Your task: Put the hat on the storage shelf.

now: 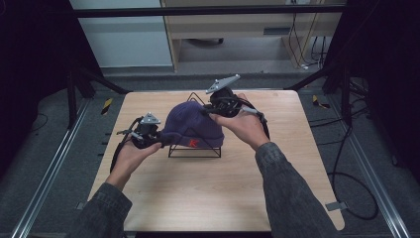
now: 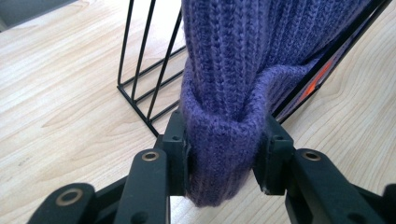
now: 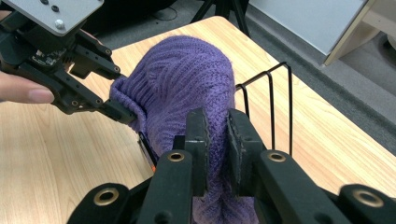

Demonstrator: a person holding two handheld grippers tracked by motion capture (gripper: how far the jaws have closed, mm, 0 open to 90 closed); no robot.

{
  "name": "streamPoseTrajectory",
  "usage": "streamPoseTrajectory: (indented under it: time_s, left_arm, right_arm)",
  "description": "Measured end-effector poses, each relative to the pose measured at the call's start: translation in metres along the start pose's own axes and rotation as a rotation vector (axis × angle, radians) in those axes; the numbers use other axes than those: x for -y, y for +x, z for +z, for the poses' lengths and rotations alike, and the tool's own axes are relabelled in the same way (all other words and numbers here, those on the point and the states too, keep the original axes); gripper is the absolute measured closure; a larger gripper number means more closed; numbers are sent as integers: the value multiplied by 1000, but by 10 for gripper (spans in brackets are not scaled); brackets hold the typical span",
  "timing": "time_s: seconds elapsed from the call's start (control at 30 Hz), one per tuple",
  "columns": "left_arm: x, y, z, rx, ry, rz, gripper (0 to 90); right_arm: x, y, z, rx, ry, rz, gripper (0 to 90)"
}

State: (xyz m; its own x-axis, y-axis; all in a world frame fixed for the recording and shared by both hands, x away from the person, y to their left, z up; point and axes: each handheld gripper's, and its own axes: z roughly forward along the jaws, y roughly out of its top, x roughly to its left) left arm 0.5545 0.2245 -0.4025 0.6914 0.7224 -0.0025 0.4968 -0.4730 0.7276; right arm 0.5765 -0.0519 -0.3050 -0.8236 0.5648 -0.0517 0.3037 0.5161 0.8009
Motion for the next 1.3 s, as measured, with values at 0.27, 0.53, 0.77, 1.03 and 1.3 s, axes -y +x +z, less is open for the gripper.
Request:
streamPoseTrajectory:
  time_s: [0.27, 0.53, 0.77, 1.03, 1.3]
  left_arm:
    - [5, 1, 3, 2, 11, -2, 616]
    - [10, 2, 5, 4, 17, -4, 605]
    - [15, 3, 8, 9, 17, -11, 581]
    - [21, 5, 10, 13, 11, -24, 554]
    - [30, 7, 12, 18, -1, -42, 537]
  right_arm:
    - [3, 1, 5, -7, 16, 4, 801]
    - [4, 4, 8, -4, 26, -1, 802]
    - [5, 7, 11, -11, 32, -5, 802]
    - [3, 11, 13, -8, 32, -14, 802]
    - [4, 12, 18, -10, 59, -15, 802]
